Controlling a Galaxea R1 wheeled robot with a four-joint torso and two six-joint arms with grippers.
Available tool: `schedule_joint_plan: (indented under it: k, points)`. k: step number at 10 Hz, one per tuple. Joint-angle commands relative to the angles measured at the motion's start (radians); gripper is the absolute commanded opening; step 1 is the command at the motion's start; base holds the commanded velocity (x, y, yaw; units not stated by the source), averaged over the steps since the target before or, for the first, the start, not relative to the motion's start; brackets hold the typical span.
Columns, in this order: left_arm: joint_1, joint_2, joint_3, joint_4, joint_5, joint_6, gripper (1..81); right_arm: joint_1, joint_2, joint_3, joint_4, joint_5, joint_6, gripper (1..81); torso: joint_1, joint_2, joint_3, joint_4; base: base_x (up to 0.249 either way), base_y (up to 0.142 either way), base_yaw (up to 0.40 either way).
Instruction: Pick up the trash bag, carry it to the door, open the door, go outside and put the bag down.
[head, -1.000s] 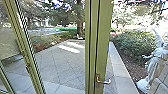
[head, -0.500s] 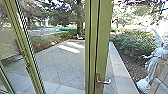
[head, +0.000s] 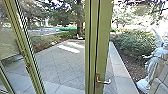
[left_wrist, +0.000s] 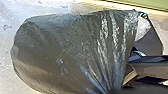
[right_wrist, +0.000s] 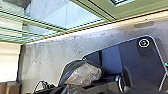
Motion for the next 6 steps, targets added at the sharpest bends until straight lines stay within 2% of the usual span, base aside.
schedule_joint_plan:
  k: [1,4,6]
  points:
    - [-0.046,-0.001,-0.002,-0.004,0.057,-0.004,1.0,0.151,-0.133,0.129,0.045,-0.082,-0.003,81.1,0.000,0.000,0.000,0.000,0.000,0.000,0.000]
    - [-0.046,0.002,-0.002,-0.004,0.057,-0.006,1.0,0.254,-0.219,0.210,0.085,-0.129,-0.003,81.1,0.000,0.000,0.000,0.000,0.000,0.000,0.000]
    - [-0.046,0.002,-0.002,-0.006,0.055,-0.007,1.0,0.349,-0.274,0.263,0.130,-0.185,-0.002,81.1,0.000,0.000,0.000,0.000,0.000,0.000,0.000]
